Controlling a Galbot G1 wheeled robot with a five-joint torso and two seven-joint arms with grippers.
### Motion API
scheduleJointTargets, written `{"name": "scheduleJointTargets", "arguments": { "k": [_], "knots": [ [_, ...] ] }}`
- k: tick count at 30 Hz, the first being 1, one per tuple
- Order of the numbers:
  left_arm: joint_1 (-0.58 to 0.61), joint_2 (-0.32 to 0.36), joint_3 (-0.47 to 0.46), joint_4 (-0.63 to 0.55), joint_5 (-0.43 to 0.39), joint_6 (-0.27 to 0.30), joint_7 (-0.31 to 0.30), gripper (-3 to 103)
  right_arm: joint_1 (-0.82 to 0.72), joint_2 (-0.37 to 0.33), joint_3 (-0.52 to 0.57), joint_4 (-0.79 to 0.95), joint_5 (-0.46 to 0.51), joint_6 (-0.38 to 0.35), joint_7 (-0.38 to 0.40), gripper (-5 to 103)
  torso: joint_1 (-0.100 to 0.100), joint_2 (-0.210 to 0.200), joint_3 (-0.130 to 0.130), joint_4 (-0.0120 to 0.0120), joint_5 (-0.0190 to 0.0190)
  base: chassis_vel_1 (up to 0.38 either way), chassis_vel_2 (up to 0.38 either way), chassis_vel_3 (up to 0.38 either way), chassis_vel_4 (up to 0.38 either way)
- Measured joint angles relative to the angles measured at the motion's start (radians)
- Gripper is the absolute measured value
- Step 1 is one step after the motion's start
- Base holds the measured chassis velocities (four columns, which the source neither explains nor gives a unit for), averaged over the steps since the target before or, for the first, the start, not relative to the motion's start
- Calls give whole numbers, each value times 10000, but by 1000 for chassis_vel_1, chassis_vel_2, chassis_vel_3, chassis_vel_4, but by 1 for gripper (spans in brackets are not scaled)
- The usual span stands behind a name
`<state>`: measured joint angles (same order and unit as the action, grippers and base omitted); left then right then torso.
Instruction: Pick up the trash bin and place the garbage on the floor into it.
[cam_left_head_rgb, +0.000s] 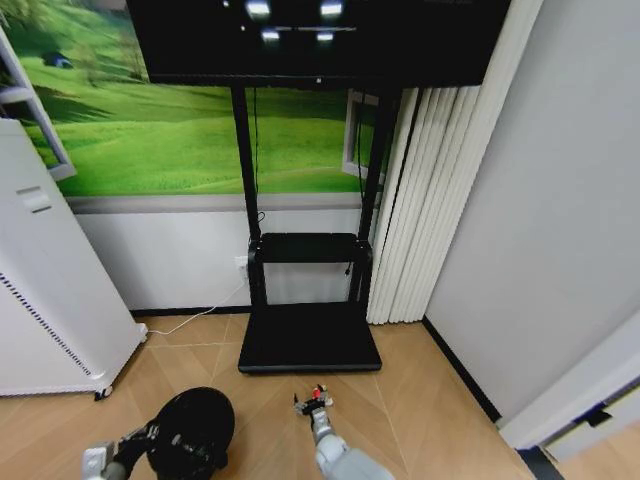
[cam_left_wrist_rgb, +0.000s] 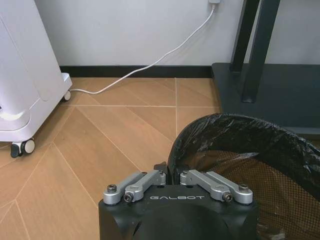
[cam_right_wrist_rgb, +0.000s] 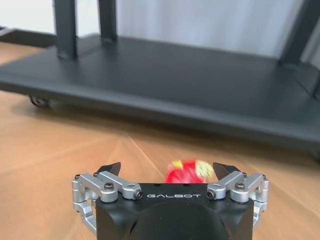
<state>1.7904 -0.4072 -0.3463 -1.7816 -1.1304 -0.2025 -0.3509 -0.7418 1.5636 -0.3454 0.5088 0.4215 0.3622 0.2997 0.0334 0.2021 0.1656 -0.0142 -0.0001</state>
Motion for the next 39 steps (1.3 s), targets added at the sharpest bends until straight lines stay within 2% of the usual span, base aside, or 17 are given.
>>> {"name": "scheduleJointTargets", "arguments": {
  "k": [2,5,14,23,26,27,31,32,34,35,36,38,39],
  "knots": [
    [-83,-58,82,52,33,2,40,7,-159,-122,141,34,511,-315,22,100,0,0,1,0,0,0,0,0,0],
    [-306,-60,278,60,29,-14,36,7,-251,-79,420,9,743,-463,26,100,0,-1,1,-1,0,0,0,0,0],
    [-334,-54,320,69,16,-26,31,7,-355,21,383,92,725,-468,-31,100,0,-1,1,0,0,0,0,0,0],
    [53,-82,-15,58,11,-40,129,7,-15,197,447,-447,771,-455,-442,101,0,-1,1,0,1,0,0,0,0],
    [78,-123,-33,58,11,-46,140,7,46,236,521,-639,775,-458,-553,92,0,-1,1,1,1,0,0,0,0],
    [78,-123,-33,58,11,-46,140,7,46,236,521,-639,775,-458,-553,92,0,-1,1,1,1,0,0,0,0],
    [34,-153,-7,25,15,-46,145,7,135,276,701,-924,773,-483,-756,71,0,-1,1,0,1,0,0,0,0],
    [34,-153,-7,25,15,-46,145,7,135,276,701,-924,773,-483,-756,71,0,-1,1,0,1,0,0,0,0],
    [-71,-143,67,26,11,-44,144,7,153,280,830,-1030,767,-497,-869,59,0,-1,1,0,0,0,0,0,0],
    [-71,-143,67,26,11,-44,144,7,153,280,830,-1030,767,-497,-869,59,0,-1,1,0,0,0,0,0,0],
    [-140,-128,115,26,-3,-44,144,7,151,279,859,-1041,762,-497,-901,54,0,-1,1,0,0,0,0,0,0],
    [-172,-119,141,26,-12,-43,140,7,146,273,880,-1043,761,-497,-917,54,0,-2,1,-1,1,0,0,0,0],
    [-195,-110,166,15,-20,-44,136,7,132,258,897,-1042,759,-496,-941,42,0,-1,1,-1,1,0,0,0,0]
  ]
}}
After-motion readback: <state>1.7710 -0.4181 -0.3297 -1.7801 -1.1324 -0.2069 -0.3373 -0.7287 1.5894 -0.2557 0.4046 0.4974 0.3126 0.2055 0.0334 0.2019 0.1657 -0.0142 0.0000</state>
